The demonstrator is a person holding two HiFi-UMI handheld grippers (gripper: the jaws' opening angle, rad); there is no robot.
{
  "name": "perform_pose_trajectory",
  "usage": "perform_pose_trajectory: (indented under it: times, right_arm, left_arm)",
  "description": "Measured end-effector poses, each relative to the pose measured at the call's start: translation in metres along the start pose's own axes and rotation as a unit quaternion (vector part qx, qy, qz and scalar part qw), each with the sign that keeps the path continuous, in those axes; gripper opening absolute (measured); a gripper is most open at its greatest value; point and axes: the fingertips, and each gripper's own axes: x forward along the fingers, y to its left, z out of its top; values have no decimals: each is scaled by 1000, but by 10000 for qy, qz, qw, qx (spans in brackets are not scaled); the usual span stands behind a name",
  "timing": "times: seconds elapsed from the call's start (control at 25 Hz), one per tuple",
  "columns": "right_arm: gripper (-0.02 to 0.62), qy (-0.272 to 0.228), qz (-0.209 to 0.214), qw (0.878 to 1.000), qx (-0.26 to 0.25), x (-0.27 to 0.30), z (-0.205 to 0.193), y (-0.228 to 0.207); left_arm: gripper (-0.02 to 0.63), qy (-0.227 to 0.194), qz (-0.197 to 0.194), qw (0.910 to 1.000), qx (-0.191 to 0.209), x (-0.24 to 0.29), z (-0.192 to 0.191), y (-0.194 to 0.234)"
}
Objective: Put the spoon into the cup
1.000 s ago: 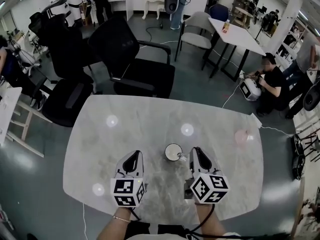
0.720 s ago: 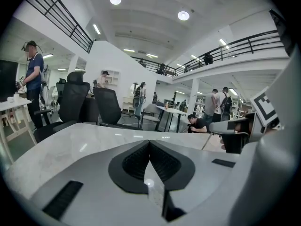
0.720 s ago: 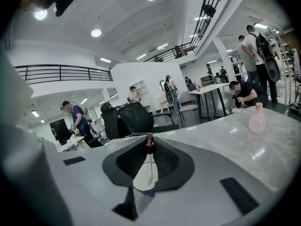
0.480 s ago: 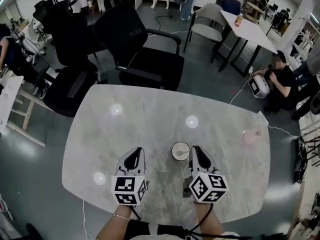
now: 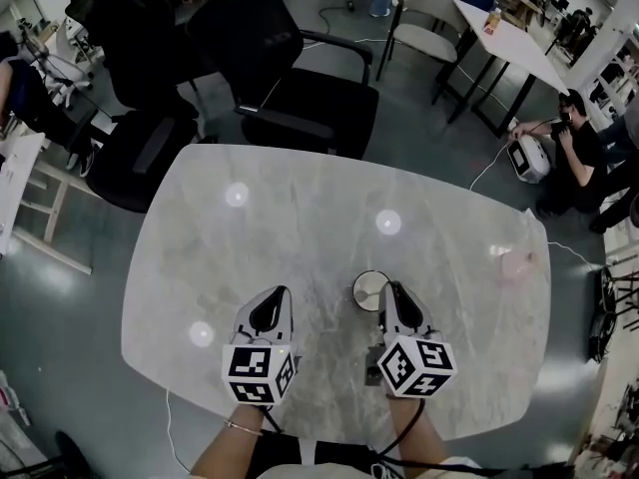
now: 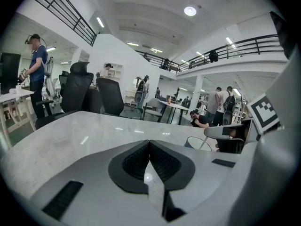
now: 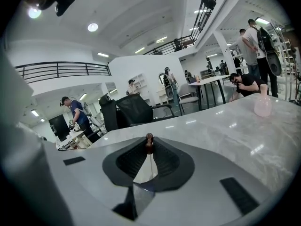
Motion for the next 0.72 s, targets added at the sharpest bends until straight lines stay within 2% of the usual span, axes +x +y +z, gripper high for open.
perform_pose_trajectory:
  times: [0.44,0.72]
  right_arm:
    - [70,174,-224,9996,-90,2,-9,-12]
    - [168,200,-396,9990,-74,-3,-9,-20]
  left_arm:
    - [18,72,-67,9999,20,0,-6,-7]
    - [18,63,-107,9999,38,-5,-4,-12]
